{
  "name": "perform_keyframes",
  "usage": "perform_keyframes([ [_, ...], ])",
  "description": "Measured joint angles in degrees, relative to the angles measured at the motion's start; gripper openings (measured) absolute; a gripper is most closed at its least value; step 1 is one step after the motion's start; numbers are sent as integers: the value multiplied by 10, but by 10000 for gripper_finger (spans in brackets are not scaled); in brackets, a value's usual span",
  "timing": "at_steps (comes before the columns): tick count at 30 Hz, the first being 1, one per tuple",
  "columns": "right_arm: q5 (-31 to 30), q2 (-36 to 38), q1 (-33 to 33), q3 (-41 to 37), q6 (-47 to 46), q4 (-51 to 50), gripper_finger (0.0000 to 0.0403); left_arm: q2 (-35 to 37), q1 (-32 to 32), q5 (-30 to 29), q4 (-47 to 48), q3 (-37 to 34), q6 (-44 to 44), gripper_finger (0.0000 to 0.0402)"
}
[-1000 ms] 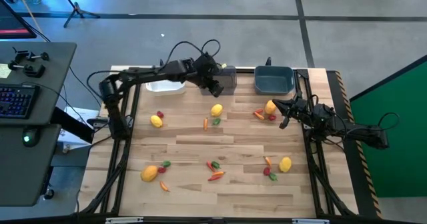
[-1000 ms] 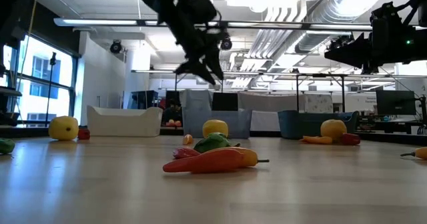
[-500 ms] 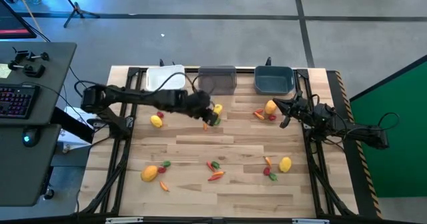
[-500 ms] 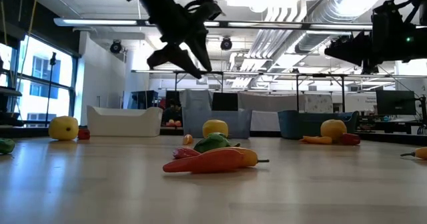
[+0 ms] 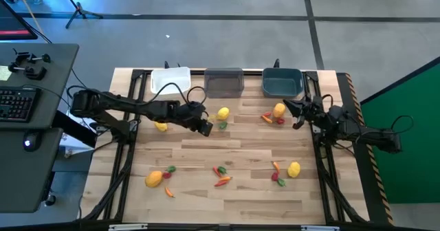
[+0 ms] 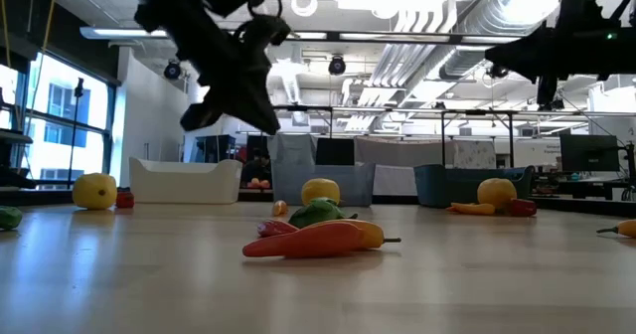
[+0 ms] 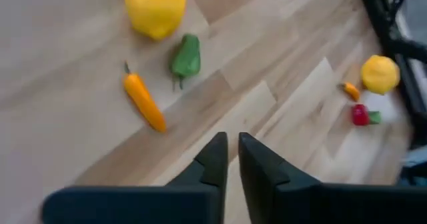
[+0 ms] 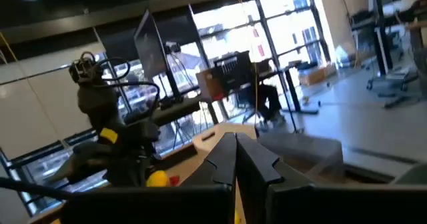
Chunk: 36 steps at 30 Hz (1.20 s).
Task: Sort produce into baskets
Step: Put the top left yellow chili pepper into the black bin
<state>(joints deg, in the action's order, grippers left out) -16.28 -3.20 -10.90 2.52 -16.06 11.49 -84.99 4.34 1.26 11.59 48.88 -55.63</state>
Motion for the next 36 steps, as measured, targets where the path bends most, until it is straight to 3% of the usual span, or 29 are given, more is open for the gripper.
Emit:
perform_keyframes([
  [5, -4, -26, 0, 0, 7, 1, 0, -36, 18, -3, 0, -13, -36, 14],
  [11, -74, -63, 0, 0, -2, -2, 1, -83, 39, -5, -4, -10, -19, 73],
  [19, -103, -105, 0, 1, -70, -3, 1, -114, 53, -5, -49, -8, -9, 133],
  [31, -104, -133, 0, 1, -75, -6, 1, -174, 49, -25, -70, 11, -39, 140],
  [36, -105, -133, 0, 1, -75, -10, 1, -186, 46, -37, -59, 29, -23, 123],
])
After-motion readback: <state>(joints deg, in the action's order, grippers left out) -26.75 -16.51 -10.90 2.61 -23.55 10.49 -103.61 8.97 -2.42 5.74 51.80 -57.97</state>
